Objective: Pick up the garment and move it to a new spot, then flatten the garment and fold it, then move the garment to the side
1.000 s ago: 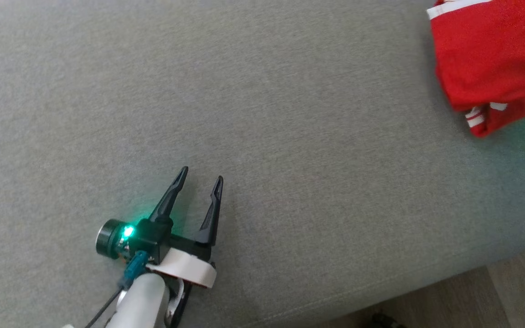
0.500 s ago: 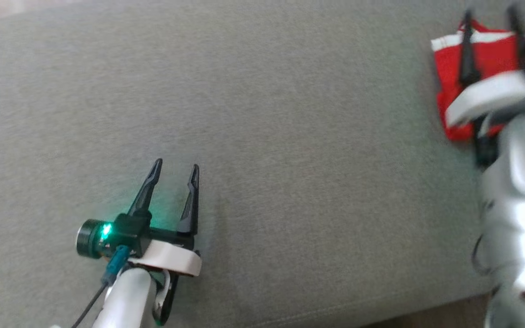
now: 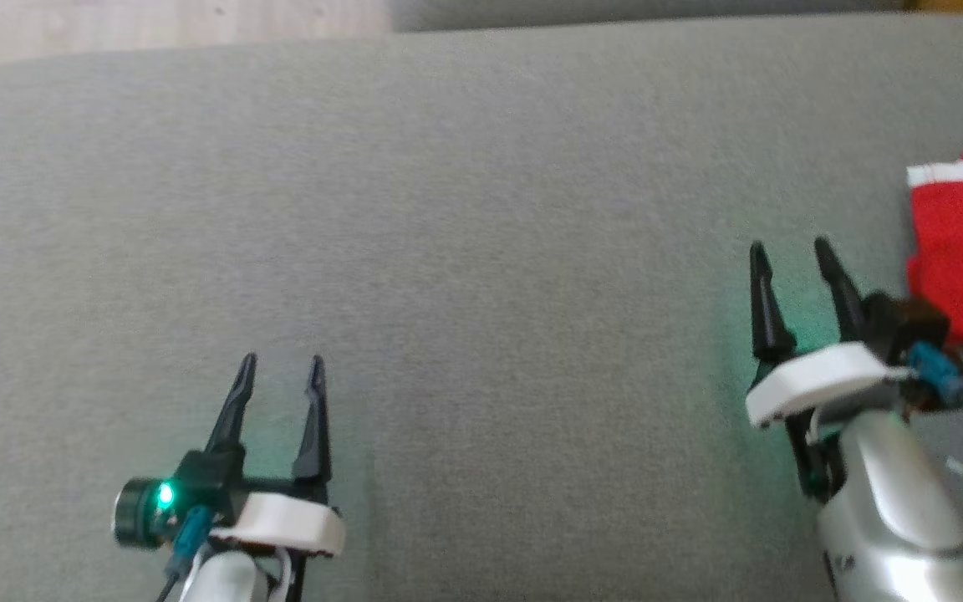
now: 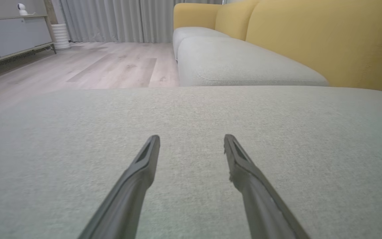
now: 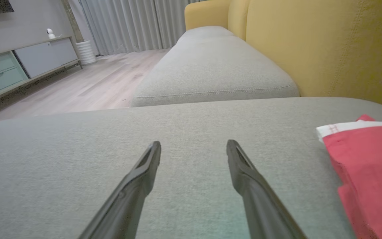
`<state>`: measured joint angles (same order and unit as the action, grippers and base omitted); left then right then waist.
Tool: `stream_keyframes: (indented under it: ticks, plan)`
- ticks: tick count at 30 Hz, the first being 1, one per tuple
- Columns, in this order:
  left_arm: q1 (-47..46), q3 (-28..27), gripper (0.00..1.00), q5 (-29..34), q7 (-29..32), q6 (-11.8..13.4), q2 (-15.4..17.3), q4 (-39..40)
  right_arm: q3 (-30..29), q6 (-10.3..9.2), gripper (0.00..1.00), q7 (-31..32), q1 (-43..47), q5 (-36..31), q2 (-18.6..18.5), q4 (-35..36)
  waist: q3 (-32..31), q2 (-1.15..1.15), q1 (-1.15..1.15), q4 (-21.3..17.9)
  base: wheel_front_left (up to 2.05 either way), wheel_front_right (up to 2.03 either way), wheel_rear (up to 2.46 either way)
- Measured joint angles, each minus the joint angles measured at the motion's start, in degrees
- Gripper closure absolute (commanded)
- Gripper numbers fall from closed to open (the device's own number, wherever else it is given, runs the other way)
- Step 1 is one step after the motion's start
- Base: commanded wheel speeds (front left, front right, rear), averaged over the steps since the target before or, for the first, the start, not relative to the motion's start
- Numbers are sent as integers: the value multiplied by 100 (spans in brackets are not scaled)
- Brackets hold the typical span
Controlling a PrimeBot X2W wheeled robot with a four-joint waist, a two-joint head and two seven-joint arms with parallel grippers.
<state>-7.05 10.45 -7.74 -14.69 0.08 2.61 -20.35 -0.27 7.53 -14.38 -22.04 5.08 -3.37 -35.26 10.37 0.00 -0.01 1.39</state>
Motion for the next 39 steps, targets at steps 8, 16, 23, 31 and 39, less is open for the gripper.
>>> stream_keyframes:
  ticks: [8,16,23,31,39]
  plan:
    - [284,-215,0,44,0,94,2,32,164,0,0,0,645,248,32,271,-436,0,-1,281,0,0,0]
    - [428,-481,0,75,0,119,3,14,321,0,0,0,793,382,37,404,-752,0,0,189,0,0,0]
    - [525,-605,0,65,0,109,2,7,375,0,0,0,879,525,37,403,-984,0,0,61,0,0,0]
    - [515,-835,0,77,0,-67,1,-127,443,0,0,0,861,595,37,267,-1057,0,1,48,0,0,0]
    - [498,-886,100,71,0,-268,0,-229,430,0,100,1,851,595,40,136,-1058,0,1,63,0,0,0]
